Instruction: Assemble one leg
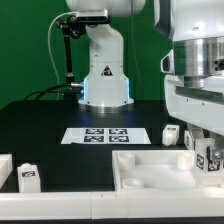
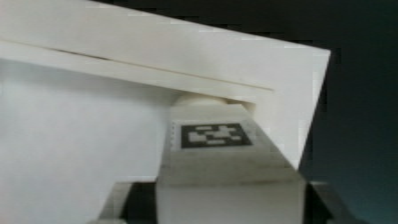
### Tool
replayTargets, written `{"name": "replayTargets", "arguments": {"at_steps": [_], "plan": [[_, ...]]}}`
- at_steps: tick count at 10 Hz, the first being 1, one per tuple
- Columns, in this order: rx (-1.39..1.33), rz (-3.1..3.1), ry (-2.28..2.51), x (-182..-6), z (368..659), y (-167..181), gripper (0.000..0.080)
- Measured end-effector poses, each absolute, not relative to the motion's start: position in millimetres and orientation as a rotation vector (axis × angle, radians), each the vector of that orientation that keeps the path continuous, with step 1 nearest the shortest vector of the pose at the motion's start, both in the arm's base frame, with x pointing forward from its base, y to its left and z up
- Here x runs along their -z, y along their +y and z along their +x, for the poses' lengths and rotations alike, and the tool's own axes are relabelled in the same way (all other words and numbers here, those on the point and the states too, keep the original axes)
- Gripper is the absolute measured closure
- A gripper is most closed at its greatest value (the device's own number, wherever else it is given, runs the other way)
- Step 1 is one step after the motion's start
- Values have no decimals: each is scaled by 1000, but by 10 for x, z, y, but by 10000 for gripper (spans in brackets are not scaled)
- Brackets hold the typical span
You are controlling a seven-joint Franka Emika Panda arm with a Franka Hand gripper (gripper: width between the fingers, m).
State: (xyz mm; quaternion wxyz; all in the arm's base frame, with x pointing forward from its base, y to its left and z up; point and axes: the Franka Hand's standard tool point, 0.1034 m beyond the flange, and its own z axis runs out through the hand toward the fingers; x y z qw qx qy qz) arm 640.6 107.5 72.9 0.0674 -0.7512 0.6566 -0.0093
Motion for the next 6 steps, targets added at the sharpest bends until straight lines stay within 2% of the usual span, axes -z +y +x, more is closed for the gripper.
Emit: {"name": "replayTargets", "arguments": {"at_steps": [2, 3, 4, 5, 6], "plan": [[24, -2247, 1997, -723, 6403, 1079, 512], [42, -2328, 1899, -722, 6411, 1076, 332], [79, -2493, 1671, -717, 6418, 1071, 195], [93, -2675, 1389, -715, 6413, 1085, 195], [87, -2787, 1164, -710, 6397, 1131, 159]]}}
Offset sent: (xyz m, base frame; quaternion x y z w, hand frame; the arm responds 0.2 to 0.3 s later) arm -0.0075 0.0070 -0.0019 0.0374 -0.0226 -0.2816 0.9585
